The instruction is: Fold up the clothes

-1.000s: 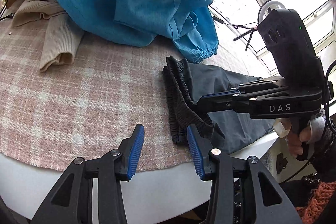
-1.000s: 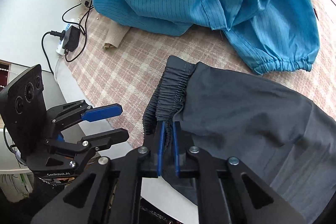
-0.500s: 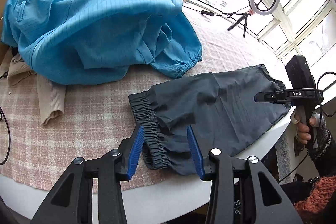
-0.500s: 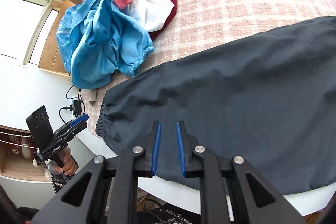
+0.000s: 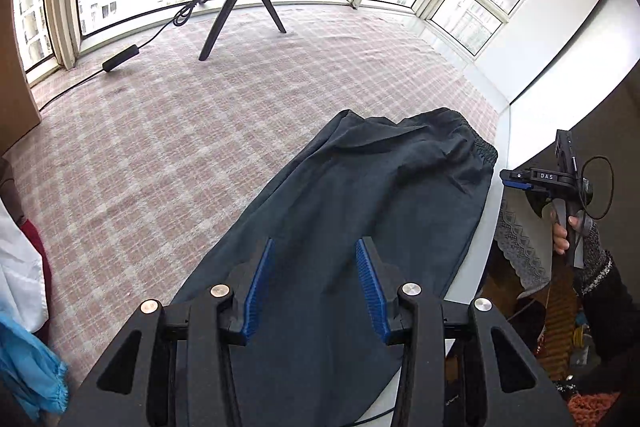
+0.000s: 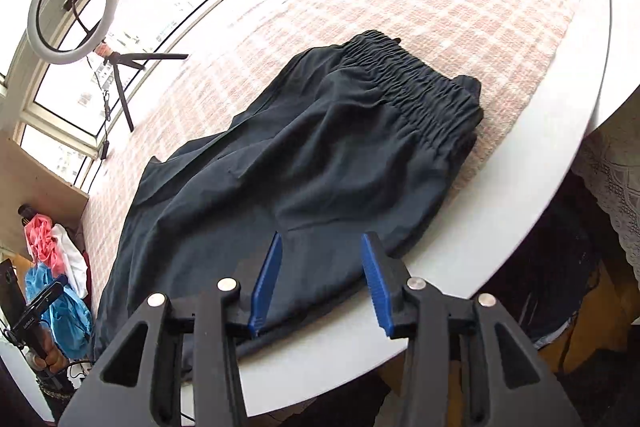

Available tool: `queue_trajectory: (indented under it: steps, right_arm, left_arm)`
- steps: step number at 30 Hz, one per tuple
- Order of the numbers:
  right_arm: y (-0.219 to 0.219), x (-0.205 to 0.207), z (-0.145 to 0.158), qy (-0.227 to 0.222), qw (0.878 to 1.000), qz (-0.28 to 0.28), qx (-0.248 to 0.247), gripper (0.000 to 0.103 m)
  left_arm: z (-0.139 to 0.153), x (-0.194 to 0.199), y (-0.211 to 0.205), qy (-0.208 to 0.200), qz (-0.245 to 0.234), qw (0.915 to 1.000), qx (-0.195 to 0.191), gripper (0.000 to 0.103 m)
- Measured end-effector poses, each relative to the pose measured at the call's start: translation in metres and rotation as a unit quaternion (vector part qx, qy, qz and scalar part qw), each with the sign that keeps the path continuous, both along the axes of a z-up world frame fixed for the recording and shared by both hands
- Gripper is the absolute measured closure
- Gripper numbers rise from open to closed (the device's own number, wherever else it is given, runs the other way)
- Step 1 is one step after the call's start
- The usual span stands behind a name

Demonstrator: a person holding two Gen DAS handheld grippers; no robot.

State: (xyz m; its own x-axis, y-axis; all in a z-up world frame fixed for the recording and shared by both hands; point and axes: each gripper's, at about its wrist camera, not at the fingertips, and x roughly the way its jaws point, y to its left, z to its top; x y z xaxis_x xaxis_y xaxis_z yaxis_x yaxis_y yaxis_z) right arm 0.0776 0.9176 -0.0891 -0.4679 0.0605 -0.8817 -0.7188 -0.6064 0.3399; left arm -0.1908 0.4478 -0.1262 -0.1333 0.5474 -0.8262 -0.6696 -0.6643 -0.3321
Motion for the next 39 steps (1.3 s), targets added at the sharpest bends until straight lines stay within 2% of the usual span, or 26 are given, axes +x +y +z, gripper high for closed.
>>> queue_trajectory:
  steps: [2, 5, 6, 10, 14, 16, 19, 20, 22, 25, 27, 30, 32, 34, 36, 38, 39]
  right_arm:
    - [0.041, 0.012, -0.011, 0.001, 1.000, -0.014, -0.006, 0.062]
    - [0.075, 0.017, -0.027, 0.006, 1.000, -0.014, -0.026, 0.062]
    - [0.079, 0.018, -0.031, 0.007, 0.999, -0.010, -0.030, 0.062]
    - [0.091, 0.014, -0.041, 0.023, 0.999, 0.000, -0.040, 0.061]
    - [0.101, 0.008, -0.048, 0.040, 0.998, 0.010, -0.045, 0.061]
    - [0.099, 0.004, -0.046, 0.047, 0.998, 0.020, -0.032, 0.062]
    - [0.096, -0.001, -0.038, 0.043, 0.998, 0.035, -0.002, 0.076]
    - [0.096, -0.002, -0.036, 0.040, 0.998, 0.038, 0.007, 0.078]
    - [0.096, -0.005, -0.027, 0.052, 0.997, 0.051, 0.024, 0.088]
    - [0.108, -0.013, -0.009, 0.048, 0.995, 0.066, 0.062, 0.089]
    - [0.122, -0.017, -0.011, 0.023, 0.995, 0.067, 0.077, 0.089]
    - [0.138, -0.019, -0.037, -0.007, 0.997, 0.064, 0.032, 0.089]
    - [0.139, -0.018, -0.041, -0.020, 0.998, 0.062, 0.019, 0.082]
    - [0.134, -0.015, -0.025, -0.026, 0.997, 0.056, 0.043, 0.075]
    - [0.129, -0.012, -0.003, -0.028, 0.995, 0.048, 0.080, 0.073]
    - [0.120, -0.017, 0.022, -0.006, 0.992, 0.061, 0.113, 0.069]
    - [0.116, -0.028, 0.029, 0.008, 0.990, 0.085, 0.115, 0.069]
  left_arm:
    - [-0.008, -0.014, 0.055, -0.006, -0.019, 0.9998, -0.009, 0.062]
    - [-0.029, -0.036, 0.109, -0.023, -0.019, 0.9991, -0.031, 0.062]
    - [-0.036, -0.042, 0.123, -0.034, -0.020, 0.9987, -0.033, 0.063]
    - [-0.059, -0.055, 0.156, -0.031, -0.018, 0.9965, -0.075, 0.062]
    - [-0.077, -0.067, 0.166, -0.043, -0.005, 0.9943, -0.097, 0.063]
    - [-0.081, -0.071, 0.168, -0.043, -0.002, 0.9934, -0.106, 0.063]
    - [-0.085, -0.075, 0.169, -0.048, 0.002, 0.9927, -0.110, 0.063]
    - [-0.086, -0.076, 0.169, -0.051, 0.004, 0.9926, -0.110, 0.063]
    - [-0.086, -0.077, 0.168, -0.053, 0.009, 0.9926, -0.109, 0.063]
    - [-0.082, -0.074, 0.166, -0.057, 0.016, 0.9936, -0.096, 0.064]
    - [-0.075, -0.068, 0.165, -0.048, 0.011, 0.9949, -0.088, 0.064]
    - [-0.065, -0.056, 0.165, -0.030, 0.005, 0.9957, -0.088, 0.064]
    - [-0.055, -0.050, 0.161, -0.024, 0.005, 0.9962, -0.083, 0.064]
    - [-0.041, -0.039, 0.157, -0.016, -0.003, 0.9972, -0.073, 0.064]
    - [-0.031, -0.022, 0.151, -0.018, -0.019, 0.9979, -0.059, 0.062]
    - [-0.035, -0.002, 0.145, -0.037, -0.038, 0.9968, -0.060, 0.062]
    - [-0.041, 0.009, 0.142, -0.041, -0.046, 0.9958, -0.067, 0.062]
